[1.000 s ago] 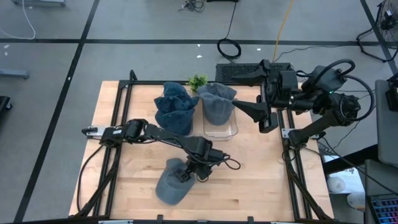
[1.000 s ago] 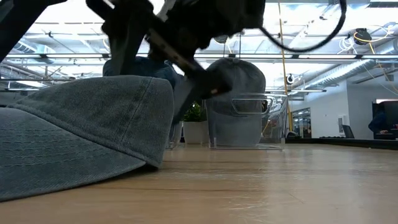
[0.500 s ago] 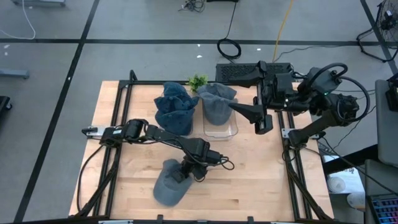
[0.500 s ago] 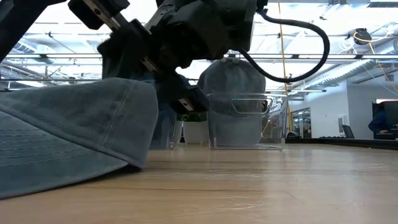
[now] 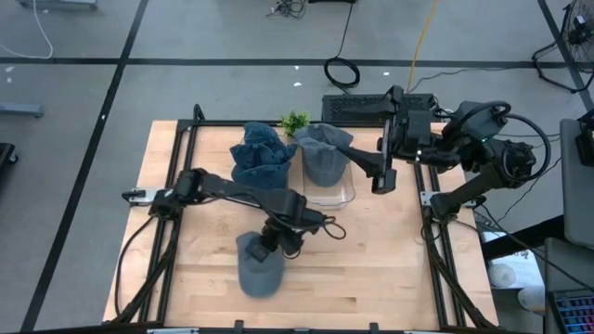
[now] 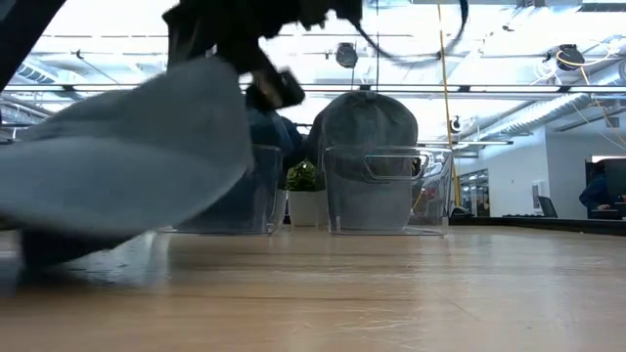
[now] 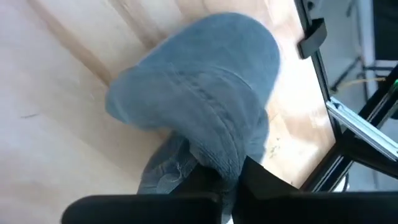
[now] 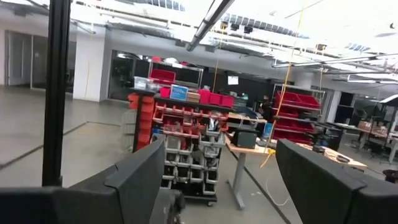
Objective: Pick & Place hat
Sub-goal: Put the gray cap into the right transparent bin
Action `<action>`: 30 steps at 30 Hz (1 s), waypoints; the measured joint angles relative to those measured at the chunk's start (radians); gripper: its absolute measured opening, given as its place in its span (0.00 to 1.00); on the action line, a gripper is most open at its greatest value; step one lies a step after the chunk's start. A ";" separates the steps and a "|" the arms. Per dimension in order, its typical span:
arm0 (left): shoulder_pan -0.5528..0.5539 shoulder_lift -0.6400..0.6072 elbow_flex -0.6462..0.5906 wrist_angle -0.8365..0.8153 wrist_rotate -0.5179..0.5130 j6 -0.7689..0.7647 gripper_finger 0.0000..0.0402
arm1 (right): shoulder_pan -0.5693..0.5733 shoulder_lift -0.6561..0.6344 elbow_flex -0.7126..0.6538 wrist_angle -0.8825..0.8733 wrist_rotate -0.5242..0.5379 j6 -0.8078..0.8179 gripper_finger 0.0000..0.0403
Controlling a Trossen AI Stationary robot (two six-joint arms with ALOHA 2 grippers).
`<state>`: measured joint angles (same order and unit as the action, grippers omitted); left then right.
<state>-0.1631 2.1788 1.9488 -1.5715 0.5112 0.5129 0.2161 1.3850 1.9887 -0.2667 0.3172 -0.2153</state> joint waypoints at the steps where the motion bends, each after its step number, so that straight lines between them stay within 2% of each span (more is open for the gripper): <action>1: -0.001 -0.020 0.000 0.001 -0.010 -0.015 0.01 | 0.000 -0.001 0.000 -0.002 -0.001 -0.009 0.73; 7: 0.002 -0.159 0.000 0.001 -0.018 -0.081 0.01 | -0.017 -0.003 0.000 0.006 0.008 -0.040 0.73; 11: 0.001 -0.251 0.000 0.002 -0.028 -0.140 0.01 | -0.027 -0.003 0.000 -0.007 0.098 -0.034 0.73; 14: -0.003 -0.331 0.000 0.001 -0.086 -0.198 0.00 | -0.027 -0.003 0.000 -0.025 0.159 0.008 0.73; 22: 0.007 -0.555 0.000 0.002 -0.227 -0.348 0.00 | -0.027 -0.003 0.000 -0.160 0.156 0.233 0.73; 30: 0.010 -0.718 0.023 0.041 -0.379 -0.434 0.00 | -0.027 0.002 0.000 -0.235 0.152 0.339 0.77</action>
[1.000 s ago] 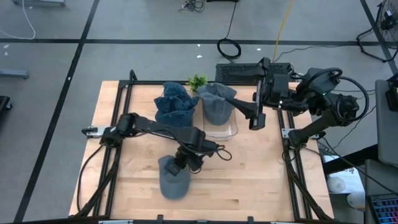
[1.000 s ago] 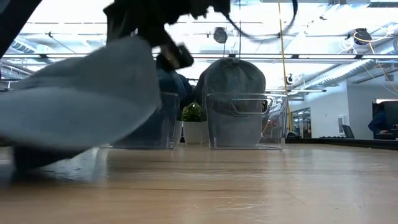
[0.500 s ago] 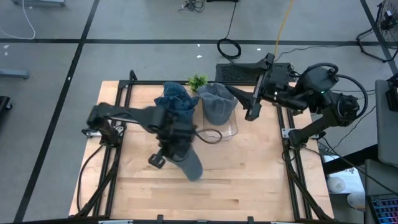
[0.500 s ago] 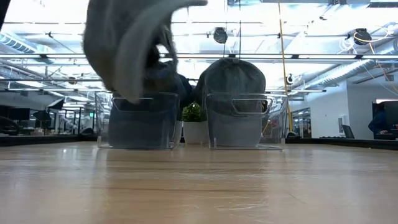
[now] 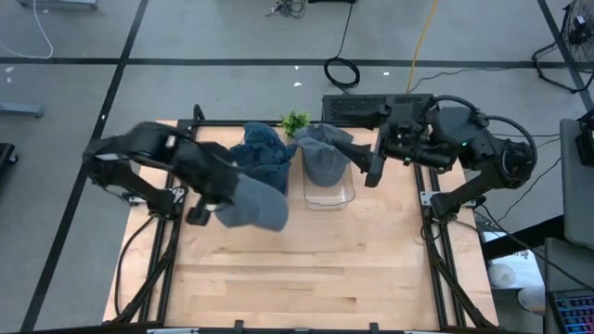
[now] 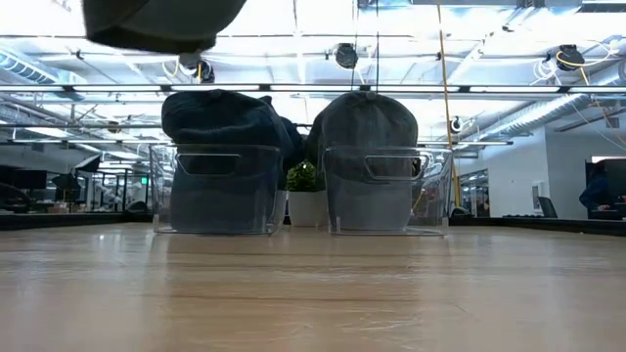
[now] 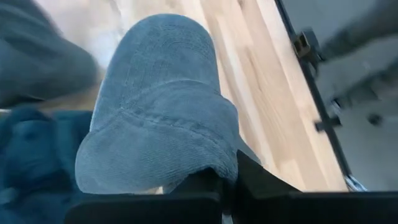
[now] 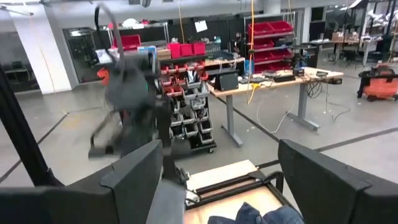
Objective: Pick & Place hat
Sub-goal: Put the gray cap into the right transparent bin
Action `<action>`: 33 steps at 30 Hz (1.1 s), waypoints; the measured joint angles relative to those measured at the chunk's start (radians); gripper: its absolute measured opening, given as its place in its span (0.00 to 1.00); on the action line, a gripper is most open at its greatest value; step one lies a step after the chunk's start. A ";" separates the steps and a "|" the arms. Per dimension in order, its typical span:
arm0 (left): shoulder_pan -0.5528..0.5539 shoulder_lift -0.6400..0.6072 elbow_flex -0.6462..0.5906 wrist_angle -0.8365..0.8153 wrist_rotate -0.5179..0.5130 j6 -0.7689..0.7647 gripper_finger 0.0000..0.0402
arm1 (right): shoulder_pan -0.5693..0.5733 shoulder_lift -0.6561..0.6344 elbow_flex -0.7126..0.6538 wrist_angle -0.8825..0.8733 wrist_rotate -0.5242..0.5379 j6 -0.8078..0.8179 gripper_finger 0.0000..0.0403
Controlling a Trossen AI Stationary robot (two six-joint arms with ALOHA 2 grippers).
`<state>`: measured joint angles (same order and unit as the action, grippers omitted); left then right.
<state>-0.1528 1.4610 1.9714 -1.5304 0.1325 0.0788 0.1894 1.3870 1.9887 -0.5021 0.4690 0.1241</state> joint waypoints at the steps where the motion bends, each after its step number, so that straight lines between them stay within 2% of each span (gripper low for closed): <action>1: 0.000 -0.016 0.010 0.004 -0.024 -0.005 0.00 | 0.000 0.001 0.000 -0.005 0.000 0.003 0.77; 5: 0.000 -0.068 0.051 0.029 -0.095 -0.026 0.00 | 0.003 0.003 0.000 -0.009 -0.016 0.021 0.80; 11: 0.000 -0.103 0.160 0.028 -0.165 -0.035 0.00 | 0.012 0.003 -0.001 -0.008 -0.110 0.039 0.81; 18: 0.000 -0.099 0.313 0.066 -0.227 0.024 0.00 | 0.018 0.021 -0.128 0.093 -0.106 0.111 0.81; 24: 0.000 -0.097 0.342 0.146 -0.227 0.059 0.00 | 0.003 0.021 -0.289 0.310 -0.120 0.206 0.81; 29: 0.000 -0.069 0.343 0.145 -0.178 0.057 0.00 | -0.046 0.020 -0.371 0.404 -0.261 0.395 0.81; 33: -0.004 -0.026 0.343 0.145 -0.154 0.050 0.00 | -0.076 0.020 -0.434 0.468 -0.322 0.498 0.81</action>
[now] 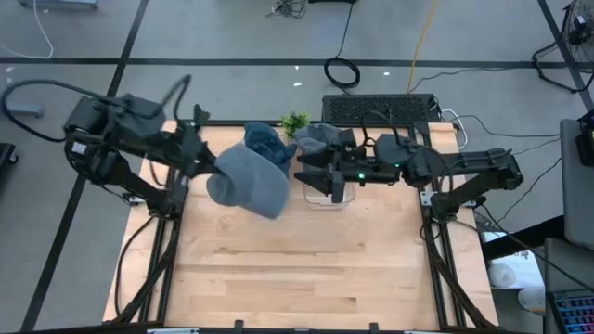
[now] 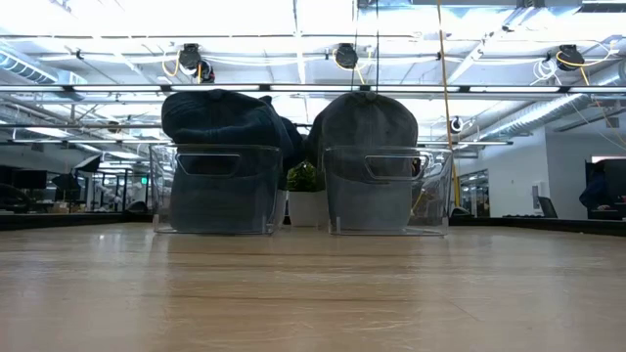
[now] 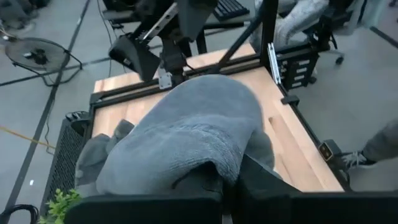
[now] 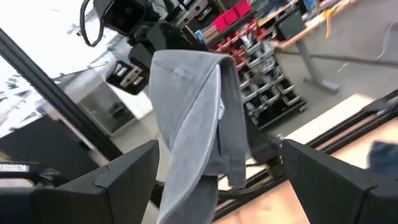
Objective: Pick & Place hat
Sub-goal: Put the gray cap into the right transparent bin
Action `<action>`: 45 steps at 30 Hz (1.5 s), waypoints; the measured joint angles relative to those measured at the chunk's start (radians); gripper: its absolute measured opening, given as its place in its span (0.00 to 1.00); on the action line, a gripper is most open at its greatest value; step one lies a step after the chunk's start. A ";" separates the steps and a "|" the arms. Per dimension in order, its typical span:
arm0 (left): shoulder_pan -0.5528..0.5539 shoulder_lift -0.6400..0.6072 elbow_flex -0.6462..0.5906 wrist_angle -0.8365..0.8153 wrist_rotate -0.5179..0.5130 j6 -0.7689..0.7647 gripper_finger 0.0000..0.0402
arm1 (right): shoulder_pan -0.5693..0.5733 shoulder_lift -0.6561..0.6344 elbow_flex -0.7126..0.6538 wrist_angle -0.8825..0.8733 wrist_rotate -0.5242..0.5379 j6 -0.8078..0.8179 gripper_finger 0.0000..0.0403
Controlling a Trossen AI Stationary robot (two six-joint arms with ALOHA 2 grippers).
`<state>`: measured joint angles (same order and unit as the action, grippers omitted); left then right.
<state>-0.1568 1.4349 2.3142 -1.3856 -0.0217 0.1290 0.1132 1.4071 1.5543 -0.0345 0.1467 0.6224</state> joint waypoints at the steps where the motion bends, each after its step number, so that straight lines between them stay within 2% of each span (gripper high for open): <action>1: -0.004 0.011 0.000 0.000 0.001 0.004 0.00 | -0.004 0.000 -0.010 0.010 -0.015 0.020 0.81; 10: -0.017 0.090 0.000 0.036 0.023 0.028 0.00 | -0.023 0.000 -0.053 0.016 -0.120 0.125 0.81; 16: -0.021 0.116 0.000 0.071 0.027 0.047 0.00 | 0.000 0.000 -0.089 0.018 -0.130 0.121 0.81; 21: -0.022 0.117 0.000 0.077 0.021 0.048 0.00 | 0.036 0.000 -0.133 0.154 -0.152 0.094 0.77; 27: -0.022 0.117 0.000 0.097 -0.006 0.042 0.00 | 0.053 0.000 -0.177 0.255 -0.151 0.099 0.57; 33: -0.022 0.117 0.000 0.116 -0.006 0.046 0.00 | 0.045 0.000 -0.208 0.252 -0.151 0.159 0.29; 37: -0.022 0.117 0.000 0.114 -0.006 0.045 0.00 | 0.045 0.000 -0.226 0.255 -0.148 0.151 0.07; 39: -0.021 0.117 0.000 0.112 -0.010 0.032 0.00 | 0.045 0.000 -0.226 0.262 -0.147 0.135 0.03; 45: -0.021 0.116 0.000 0.112 -0.009 -0.049 0.06 | 0.045 -0.006 -0.227 0.285 -0.152 0.094 0.01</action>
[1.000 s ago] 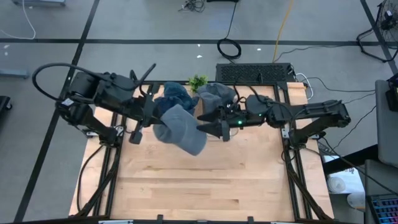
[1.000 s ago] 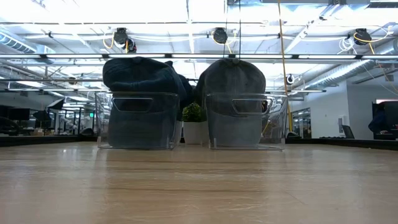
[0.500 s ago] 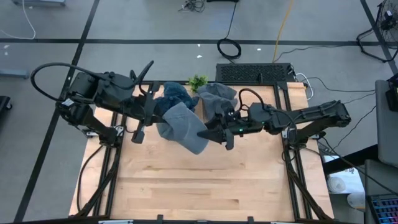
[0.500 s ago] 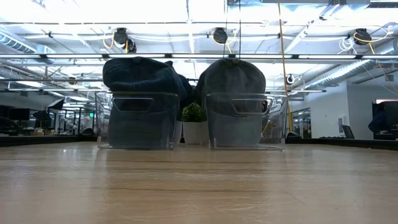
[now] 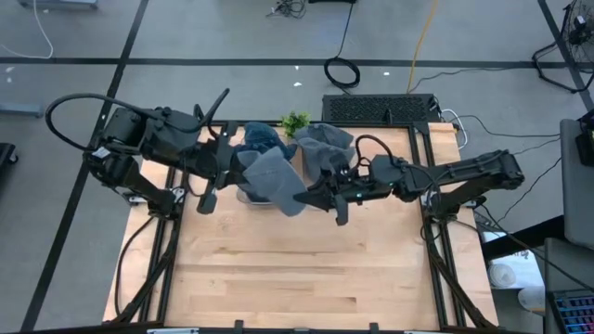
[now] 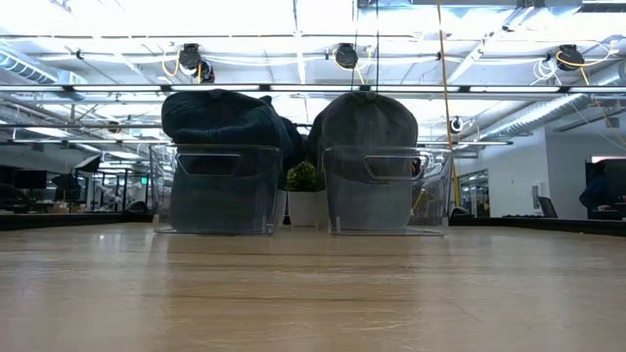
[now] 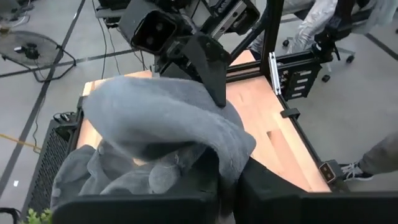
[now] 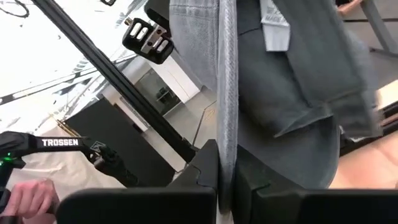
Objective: Pick & Place hat
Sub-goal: Put the gray cap into the right transparent bin
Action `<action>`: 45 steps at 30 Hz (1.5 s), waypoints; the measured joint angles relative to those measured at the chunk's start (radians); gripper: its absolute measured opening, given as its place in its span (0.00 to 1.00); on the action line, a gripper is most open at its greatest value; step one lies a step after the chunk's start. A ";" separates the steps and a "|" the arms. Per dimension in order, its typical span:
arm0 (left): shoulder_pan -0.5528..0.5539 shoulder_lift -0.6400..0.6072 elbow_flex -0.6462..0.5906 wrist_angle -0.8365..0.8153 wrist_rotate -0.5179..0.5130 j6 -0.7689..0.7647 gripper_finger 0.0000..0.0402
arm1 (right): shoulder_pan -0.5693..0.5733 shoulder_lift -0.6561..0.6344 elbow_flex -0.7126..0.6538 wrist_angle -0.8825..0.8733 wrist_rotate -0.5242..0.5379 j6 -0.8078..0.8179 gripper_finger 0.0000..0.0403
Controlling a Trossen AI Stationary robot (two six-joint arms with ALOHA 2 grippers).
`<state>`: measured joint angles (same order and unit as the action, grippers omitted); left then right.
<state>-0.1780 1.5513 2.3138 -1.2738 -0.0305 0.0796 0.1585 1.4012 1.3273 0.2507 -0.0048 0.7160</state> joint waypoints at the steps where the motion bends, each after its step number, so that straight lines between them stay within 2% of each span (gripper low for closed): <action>1: 0.000 0.000 0.000 0.000 0.000 -0.011 0.07 | 0.000 -0.006 0.000 -0.005 -0.001 -0.009 0.01; 6: 0.000 -0.013 0.000 0.002 -0.037 -0.074 0.17 | 0.003 -0.059 -0.001 -0.035 -0.025 -0.040 0.00; 10: 0.000 -0.046 0.000 0.053 -0.074 -0.123 0.29 | 0.007 -0.107 -0.001 -0.113 -0.021 -0.070 0.00; 18: 0.000 -0.110 0.000 0.124 -0.010 -0.142 0.57 | 0.023 -0.218 0.000 -0.222 -0.019 -0.186 0.00; 24: 0.000 -0.127 0.000 0.195 -0.005 -0.140 0.70 | 0.076 -0.290 0.000 -0.227 -0.026 -0.369 0.00; 27: 0.000 -0.127 0.000 0.288 0.002 -0.100 0.74 | 0.099 -0.315 0.001 -0.227 -0.036 -0.461 0.00; 34: 0.000 -0.123 0.000 0.389 0.013 -0.052 0.78 | 0.087 -0.324 0.001 -0.234 -0.254 -0.668 0.00; 40: 0.003 -0.110 0.000 0.405 0.085 -0.094 0.78 | 0.014 -0.294 0.001 -0.218 -0.272 -0.654 0.00; 45: 0.005 -0.087 0.000 0.400 0.091 -0.100 0.78 | -0.036 -0.232 0.001 -0.194 -0.365 -0.584 0.00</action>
<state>-0.1734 1.4644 2.3135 -0.8741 0.0608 -0.0200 0.1223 1.1697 1.3285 0.0566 -0.3693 0.1321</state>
